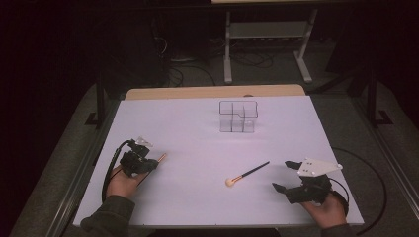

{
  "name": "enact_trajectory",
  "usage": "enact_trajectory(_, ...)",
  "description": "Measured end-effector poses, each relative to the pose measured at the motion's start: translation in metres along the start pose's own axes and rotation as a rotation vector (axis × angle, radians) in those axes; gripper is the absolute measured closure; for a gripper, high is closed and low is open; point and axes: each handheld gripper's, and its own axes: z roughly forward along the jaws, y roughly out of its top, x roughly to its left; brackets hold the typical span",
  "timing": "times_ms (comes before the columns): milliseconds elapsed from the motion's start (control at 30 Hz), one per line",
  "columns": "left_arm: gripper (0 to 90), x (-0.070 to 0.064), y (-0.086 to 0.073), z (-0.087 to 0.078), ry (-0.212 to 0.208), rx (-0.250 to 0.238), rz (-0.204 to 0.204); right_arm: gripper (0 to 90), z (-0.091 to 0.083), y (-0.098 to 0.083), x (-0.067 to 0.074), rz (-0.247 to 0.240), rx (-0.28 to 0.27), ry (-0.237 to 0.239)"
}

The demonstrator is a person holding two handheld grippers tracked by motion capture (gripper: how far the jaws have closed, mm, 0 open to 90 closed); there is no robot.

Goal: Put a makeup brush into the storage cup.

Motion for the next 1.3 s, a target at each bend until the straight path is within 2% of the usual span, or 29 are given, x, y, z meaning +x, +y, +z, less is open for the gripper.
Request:
enact_trajectory(267, 83.6, -0.003, 0.004, -0.008, -0.026, -0.018, 0.019, 17.6, 0.005, 0.004, 0.005, -0.015, 0.012, 0.013)
enact_trajectory(367, 83.6, -0.004, 0.005, -0.013, -0.046, -0.047, 0.018, 18.6, 0.007, 0.005, 0.007, -0.012, 0.012, 0.024)
enact_trajectory(600, 83.7, -0.002, 0.004, -0.018, -0.072, -0.056, 0.017, 18.4, 0.009, 0.007, 0.009, -0.007, 0.016, 0.036)
enact_trajectory(667, 83.6, -0.001, 0.004, -0.02, -0.083, -0.056, 0.031, 18.4, 0.011, 0.007, 0.009, -0.013, 0.018, 0.04)
enact_trajectory(833, 83.8, -0.003, 0.004, -0.023, -0.108, -0.063, 0.016, 18.9, 0.013, 0.01, 0.011, -0.017, 0.012, 0.05)
enact_trajectory(867, 84.1, -0.002, 0.005, -0.024, -0.115, -0.071, 0.048, 20.2, 0.014, 0.012, 0.012, -0.026, 0.009, 0.064)
enact_trajectory(900, 84.1, -0.003, 0.005, -0.025, -0.118, -0.073, 0.036, 20.1, 0.014, 0.013, 0.013, -0.027, 0.006, 0.066)
enact_trajectory(1067, 84.2, -0.003, 0.005, -0.025, -0.129, -0.071, 0.044, 18.8, 0.017, 0.017, 0.015, -0.023, 0.005, 0.071)
enact_trajectory(1300, 84.2, -0.004, 0.005, -0.025, -0.15, -0.077, 0.023, 18.6, 0.019, 0.017, 0.014, -0.033, 0.011, 0.073)
